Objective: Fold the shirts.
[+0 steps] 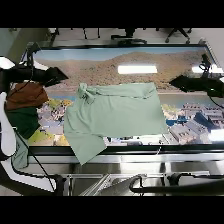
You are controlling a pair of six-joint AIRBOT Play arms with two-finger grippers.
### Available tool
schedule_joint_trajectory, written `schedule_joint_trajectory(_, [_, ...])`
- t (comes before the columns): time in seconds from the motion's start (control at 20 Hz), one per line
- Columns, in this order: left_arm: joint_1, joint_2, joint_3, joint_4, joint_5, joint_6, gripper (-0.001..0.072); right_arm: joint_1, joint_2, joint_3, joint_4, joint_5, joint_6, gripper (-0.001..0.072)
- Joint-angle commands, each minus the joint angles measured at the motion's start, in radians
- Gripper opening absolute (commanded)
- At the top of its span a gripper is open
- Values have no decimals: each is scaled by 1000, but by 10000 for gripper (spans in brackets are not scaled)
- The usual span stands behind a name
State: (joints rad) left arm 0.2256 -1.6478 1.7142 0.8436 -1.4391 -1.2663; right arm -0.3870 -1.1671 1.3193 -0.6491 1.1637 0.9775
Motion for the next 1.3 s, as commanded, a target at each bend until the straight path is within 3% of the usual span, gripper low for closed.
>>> schedule_joint_trajectory(0.0, [106, 137, -271, 55, -123, 24, 691, -99, 73, -122, -130, 132, 42, 441])
schedule_joint_trajectory(0.15, [175, 272, -608, 197, -27, 57, 691, -144, 86, -251, -160, 122, 41, 441])
schedule_joint_trajectory(0.25, [217, 309, -756, 203, 61, 88, 691, -149, 79, -304, -161, 116, 40, 441])
schedule_joint_trajectory(0.45, [225, 301, -882, 201, 201, 113, 690, -147, 56, -351, -163, 117, 18, 442])
schedule_joint_trajectory(0.55, [225, 261, -890, 198, 208, 114, 691, -147, 43, -360, -164, 117, 15, 441])
schedule_joint_trajectory(0.65, [225, 210, -890, 119, 194, 148, 690, -148, 27, -372, -164, 116, 16, 441])
schedule_joint_trajectory(0.75, [225, 151, -890, -55, 176, 243, 689, -147, 12, -379, -163, 117, 18, 442])
schedule_joint_trajectory(0.85, [225, 102, -889, -132, 161, 300, 485, -147, 1, -385, -163, 117, 18, 442])
schedule_joint_trajectory(1.2, [225, 5, -888, -131, 156, 309, 471, -147, -34, -386, -195, 117, 14, 442])
schedule_joint_trajectory(1.25, [225, 6, -887, -132, 153, 311, 322, -147, -43, -386, -204, 120, 14, 442])
